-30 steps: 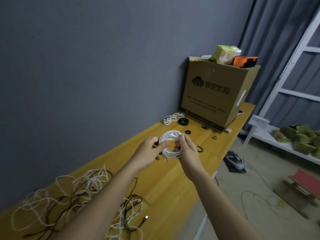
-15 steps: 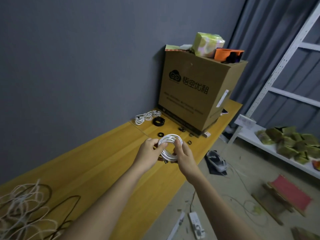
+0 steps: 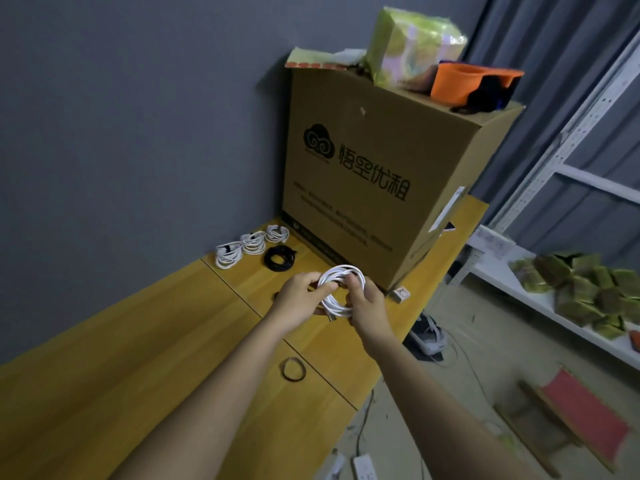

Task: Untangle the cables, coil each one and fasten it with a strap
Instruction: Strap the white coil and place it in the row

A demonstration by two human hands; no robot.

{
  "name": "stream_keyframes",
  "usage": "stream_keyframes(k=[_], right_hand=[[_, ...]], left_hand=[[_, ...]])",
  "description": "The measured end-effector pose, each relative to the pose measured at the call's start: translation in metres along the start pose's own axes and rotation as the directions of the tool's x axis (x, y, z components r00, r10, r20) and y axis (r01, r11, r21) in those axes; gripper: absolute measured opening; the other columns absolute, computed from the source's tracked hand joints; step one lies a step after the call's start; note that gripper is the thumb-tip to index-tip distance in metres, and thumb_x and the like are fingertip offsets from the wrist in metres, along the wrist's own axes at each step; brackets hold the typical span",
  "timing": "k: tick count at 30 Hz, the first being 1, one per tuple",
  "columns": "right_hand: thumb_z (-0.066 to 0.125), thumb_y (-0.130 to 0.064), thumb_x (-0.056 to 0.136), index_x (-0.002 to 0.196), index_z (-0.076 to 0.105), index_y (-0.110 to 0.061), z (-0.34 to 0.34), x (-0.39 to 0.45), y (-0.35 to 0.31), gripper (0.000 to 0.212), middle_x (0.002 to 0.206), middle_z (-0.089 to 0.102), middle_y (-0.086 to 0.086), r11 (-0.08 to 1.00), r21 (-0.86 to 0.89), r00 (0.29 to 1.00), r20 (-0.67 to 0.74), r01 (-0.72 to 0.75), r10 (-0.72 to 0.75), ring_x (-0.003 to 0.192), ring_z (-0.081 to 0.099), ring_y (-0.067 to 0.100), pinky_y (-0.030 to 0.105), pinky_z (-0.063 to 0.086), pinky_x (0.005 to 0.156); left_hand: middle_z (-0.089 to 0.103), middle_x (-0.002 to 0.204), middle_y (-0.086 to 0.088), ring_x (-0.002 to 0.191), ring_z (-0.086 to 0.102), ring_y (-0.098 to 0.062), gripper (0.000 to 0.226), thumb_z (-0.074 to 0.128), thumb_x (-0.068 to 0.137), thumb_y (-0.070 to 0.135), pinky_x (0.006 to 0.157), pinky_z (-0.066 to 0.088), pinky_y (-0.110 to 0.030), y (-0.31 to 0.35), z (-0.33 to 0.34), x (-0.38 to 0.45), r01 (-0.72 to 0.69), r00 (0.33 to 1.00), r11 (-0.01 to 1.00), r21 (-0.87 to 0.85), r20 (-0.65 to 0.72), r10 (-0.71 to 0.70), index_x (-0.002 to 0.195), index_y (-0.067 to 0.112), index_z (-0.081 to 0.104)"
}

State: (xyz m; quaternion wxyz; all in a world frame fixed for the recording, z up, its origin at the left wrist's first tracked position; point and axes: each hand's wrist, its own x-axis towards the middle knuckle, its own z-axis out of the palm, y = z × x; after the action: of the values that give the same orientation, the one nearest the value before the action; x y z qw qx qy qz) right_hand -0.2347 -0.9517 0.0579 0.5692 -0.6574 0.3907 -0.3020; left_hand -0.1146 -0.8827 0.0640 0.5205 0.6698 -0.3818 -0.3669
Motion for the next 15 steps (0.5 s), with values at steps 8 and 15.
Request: stream_keyframes(k=[8, 15], right_hand=[[0.043, -0.034, 0.101, 0.101, 0.06, -0.019, -0.055, 0.086, 0.049, 0.022, 0.092, 0.064, -0.007, 0.985, -0.167, 0.999, -0.032, -0.049, 0.044, 0.08, 0.059, 0.0, 0.021, 0.045, 0.068], [0.042, -0.033, 0.101, 0.114, 0.061, -0.014, -0.113, 0.128, 0.118, 0.029, 0.101, 0.063, -0.005, 0.917, -0.37, 0.978, 0.084, -0.15, 0.193, 0.092, 0.058, 0.01, 0.012, 0.04, 0.064]], left_hand=[[0.06, 0.103, 0.002, 0.091, 0.064, -0.008, 0.021, 0.055, 0.097, 0.025, 0.074, 0.057, -0.022, -0.025, 0.056, 0.074, 0.227, 0.974, 0.954, -0.198, 0.051, -0.221, 0.115, 0.015, 0.056], [0.058, 0.113, -0.001, 0.1, 0.061, -0.015, 0.026, 0.048, 0.101, 0.021, 0.08, 0.053, -0.025, -0.074, 0.085, 0.121, 0.4, 0.912, 0.914, -0.061, -0.067, -0.404, 0.124, 0.013, 0.058]])
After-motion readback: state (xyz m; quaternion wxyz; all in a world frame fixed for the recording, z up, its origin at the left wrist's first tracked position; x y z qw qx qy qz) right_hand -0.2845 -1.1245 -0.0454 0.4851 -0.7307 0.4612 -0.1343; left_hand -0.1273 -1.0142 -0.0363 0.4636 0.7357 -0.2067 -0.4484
